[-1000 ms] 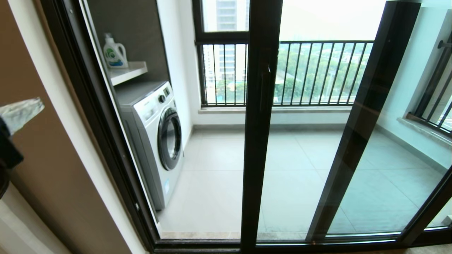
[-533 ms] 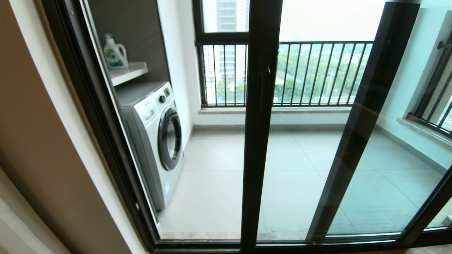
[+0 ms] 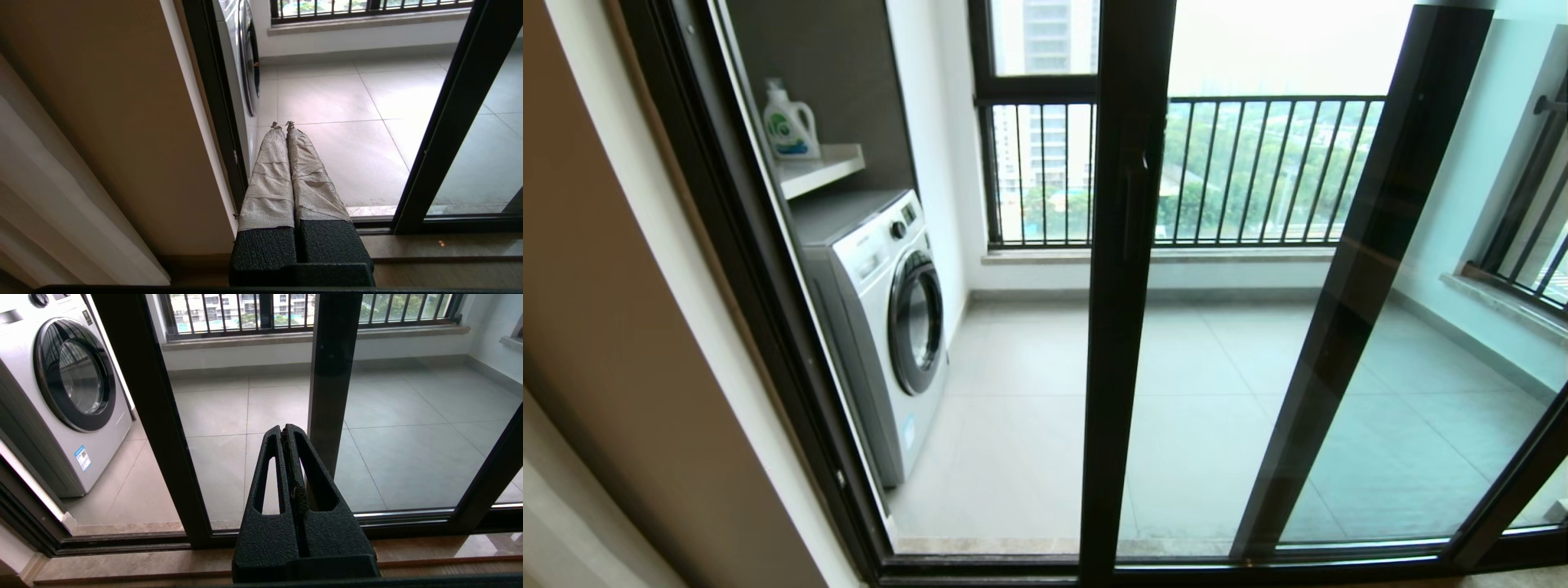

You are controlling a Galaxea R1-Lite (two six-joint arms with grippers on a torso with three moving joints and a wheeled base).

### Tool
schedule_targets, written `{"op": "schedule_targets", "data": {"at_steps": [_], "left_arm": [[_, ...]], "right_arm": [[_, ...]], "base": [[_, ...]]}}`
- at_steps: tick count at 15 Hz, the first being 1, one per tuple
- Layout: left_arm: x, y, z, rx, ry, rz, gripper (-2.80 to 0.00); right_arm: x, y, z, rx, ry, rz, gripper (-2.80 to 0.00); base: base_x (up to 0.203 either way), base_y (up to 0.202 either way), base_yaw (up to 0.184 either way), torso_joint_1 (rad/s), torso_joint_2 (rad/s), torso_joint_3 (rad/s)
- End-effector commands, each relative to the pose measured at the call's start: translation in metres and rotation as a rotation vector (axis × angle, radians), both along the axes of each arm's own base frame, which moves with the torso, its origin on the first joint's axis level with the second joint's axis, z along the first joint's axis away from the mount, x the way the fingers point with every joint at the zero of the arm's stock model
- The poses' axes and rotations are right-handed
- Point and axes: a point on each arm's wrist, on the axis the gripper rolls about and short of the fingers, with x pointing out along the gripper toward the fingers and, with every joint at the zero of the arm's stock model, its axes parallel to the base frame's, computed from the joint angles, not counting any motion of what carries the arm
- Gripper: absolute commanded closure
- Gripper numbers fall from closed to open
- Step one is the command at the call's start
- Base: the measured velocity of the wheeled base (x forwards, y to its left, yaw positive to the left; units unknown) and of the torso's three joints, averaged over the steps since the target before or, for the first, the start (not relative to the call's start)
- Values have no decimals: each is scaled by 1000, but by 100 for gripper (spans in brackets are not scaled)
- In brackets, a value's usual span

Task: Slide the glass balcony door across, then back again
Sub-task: Open the slid door

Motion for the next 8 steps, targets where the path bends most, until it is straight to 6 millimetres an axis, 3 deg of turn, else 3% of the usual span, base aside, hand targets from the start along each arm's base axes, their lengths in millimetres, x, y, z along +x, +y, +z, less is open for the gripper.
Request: {"op": "schedule_targets", "data": {"at_steps": [1, 8], "left_arm": [[1, 0, -5, -3, -8, -9, 0], [1, 0, -5, -107, -14, 5, 0]], "right_arm": [[1, 0, -3, 1, 13, 0, 0], [1, 0, -3, 6, 13, -1, 0]], "base": [[0, 0, 0, 0, 0, 0], [0, 0, 0, 0, 0, 0]]}}
